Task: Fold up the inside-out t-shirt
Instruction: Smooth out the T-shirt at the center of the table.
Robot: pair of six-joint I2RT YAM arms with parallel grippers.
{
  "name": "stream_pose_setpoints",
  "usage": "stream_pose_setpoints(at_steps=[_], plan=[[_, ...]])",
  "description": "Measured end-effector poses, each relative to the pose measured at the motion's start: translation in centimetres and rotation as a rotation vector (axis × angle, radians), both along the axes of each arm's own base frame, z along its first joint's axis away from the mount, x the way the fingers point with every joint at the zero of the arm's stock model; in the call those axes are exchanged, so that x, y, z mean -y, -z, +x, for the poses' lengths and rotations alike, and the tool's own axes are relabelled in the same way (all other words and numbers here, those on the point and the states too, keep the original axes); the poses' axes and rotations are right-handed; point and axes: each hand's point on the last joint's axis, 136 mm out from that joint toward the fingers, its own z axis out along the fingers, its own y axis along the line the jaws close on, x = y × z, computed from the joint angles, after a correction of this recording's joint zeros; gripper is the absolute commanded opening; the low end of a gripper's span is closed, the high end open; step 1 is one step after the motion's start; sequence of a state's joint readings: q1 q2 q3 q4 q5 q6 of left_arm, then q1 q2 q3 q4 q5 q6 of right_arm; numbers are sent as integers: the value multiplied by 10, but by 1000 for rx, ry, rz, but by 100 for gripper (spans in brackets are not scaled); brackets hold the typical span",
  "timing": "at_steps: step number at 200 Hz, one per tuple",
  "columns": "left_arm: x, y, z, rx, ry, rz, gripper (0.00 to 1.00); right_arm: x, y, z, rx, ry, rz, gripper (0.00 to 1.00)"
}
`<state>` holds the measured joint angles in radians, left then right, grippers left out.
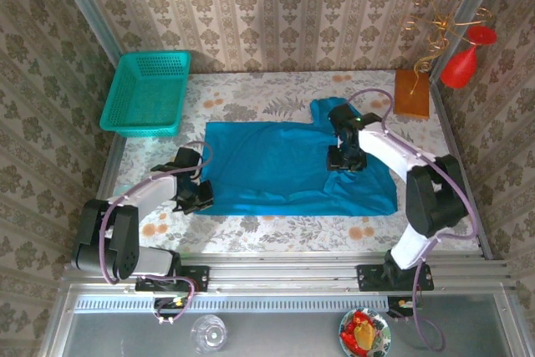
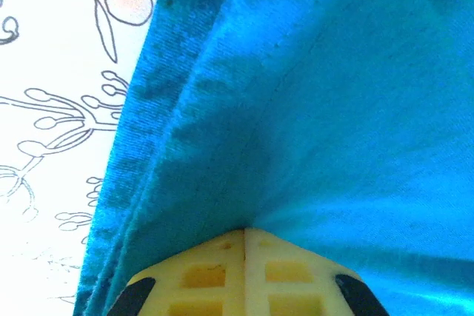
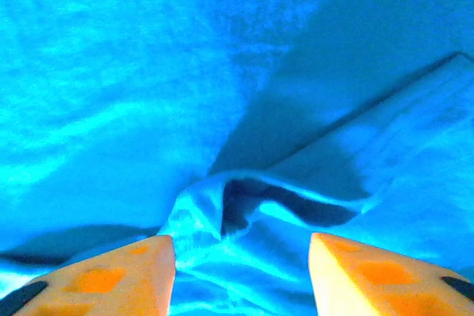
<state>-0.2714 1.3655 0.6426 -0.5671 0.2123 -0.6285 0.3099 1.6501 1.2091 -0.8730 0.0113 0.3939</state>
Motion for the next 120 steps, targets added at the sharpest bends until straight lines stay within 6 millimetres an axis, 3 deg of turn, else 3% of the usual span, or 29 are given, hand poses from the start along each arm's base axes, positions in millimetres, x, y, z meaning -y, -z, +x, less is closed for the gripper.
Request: stream_pose_setpoints(at_steps=[25, 49, 71, 120], plan=[[-1, 0, -1, -5, -4, 1, 2, 19, -2, -12, 21, 112, 102, 70], [-1, 0, -1, -5, -4, 1, 2, 33, 20, -27, -20, 233, 204, 79], [-1, 0, -1, -5, -4, 1, 2, 29, 35, -35, -54, 289, 295, 80], [-1, 0, -1, -5, -4, 1, 2, 6, 38, 6, -13, 347, 519, 78]])
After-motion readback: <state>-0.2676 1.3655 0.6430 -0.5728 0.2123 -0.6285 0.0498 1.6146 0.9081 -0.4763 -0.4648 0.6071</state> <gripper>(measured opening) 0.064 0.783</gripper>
